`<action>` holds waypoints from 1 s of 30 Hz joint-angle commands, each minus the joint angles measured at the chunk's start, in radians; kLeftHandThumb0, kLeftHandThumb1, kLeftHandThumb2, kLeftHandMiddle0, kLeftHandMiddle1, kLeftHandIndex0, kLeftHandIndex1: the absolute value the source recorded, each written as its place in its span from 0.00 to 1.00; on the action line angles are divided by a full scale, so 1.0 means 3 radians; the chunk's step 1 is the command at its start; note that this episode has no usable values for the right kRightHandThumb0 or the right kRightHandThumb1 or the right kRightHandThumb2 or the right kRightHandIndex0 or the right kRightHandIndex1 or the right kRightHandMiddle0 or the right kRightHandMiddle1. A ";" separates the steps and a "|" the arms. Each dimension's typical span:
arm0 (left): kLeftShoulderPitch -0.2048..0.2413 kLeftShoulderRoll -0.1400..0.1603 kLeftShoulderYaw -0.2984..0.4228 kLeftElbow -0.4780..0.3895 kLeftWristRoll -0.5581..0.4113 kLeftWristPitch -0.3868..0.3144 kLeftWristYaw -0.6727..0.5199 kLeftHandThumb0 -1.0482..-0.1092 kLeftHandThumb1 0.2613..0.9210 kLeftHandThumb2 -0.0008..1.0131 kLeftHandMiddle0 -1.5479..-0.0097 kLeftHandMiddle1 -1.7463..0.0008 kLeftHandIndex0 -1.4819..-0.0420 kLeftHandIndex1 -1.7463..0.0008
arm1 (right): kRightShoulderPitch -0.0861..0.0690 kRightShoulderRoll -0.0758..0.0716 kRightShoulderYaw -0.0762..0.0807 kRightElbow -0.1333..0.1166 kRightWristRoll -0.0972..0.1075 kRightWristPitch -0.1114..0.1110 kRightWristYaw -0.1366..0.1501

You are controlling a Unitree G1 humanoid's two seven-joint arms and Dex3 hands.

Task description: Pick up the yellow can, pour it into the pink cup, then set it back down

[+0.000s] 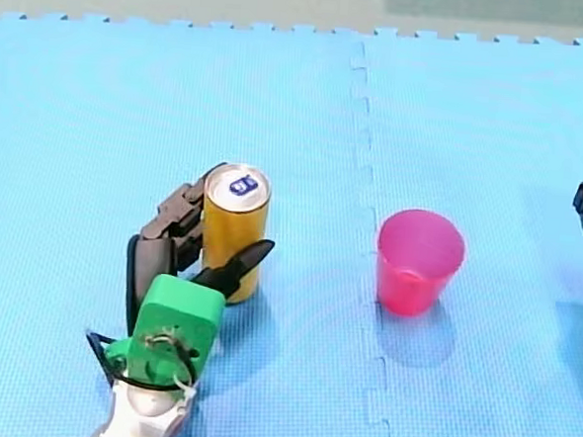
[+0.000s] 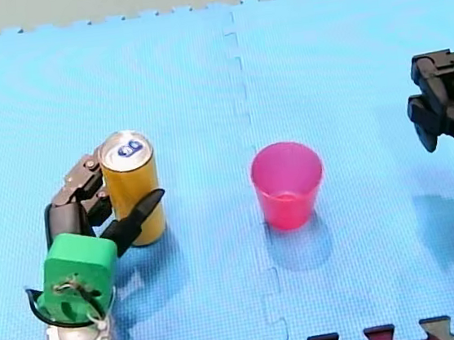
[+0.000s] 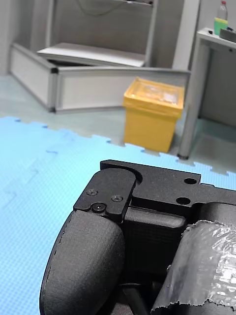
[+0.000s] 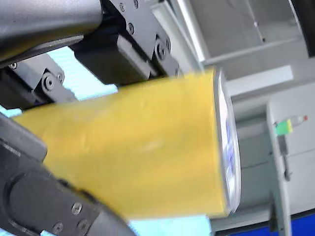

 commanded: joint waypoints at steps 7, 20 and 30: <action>-0.0033 0.0060 -0.0035 -0.0024 0.0097 0.0107 0.0233 0.07 0.82 0.00 0.83 1.00 0.88 1.00 | -0.0026 -0.0034 0.0004 -0.0011 -0.0005 0.0009 -0.0006; -0.0007 0.0131 -0.0153 -0.0134 0.0307 0.0221 0.0543 0.00 0.90 0.01 0.91 1.00 0.94 1.00 | -0.0041 -0.0034 0.0024 -0.0008 -0.0020 0.0021 -0.0030; 0.0031 0.0187 -0.0239 -0.0201 0.0375 0.0156 0.0522 0.00 0.90 0.01 0.93 1.00 0.95 1.00 | -0.0034 -0.0031 0.0033 -0.0012 -0.0028 0.0006 -0.0035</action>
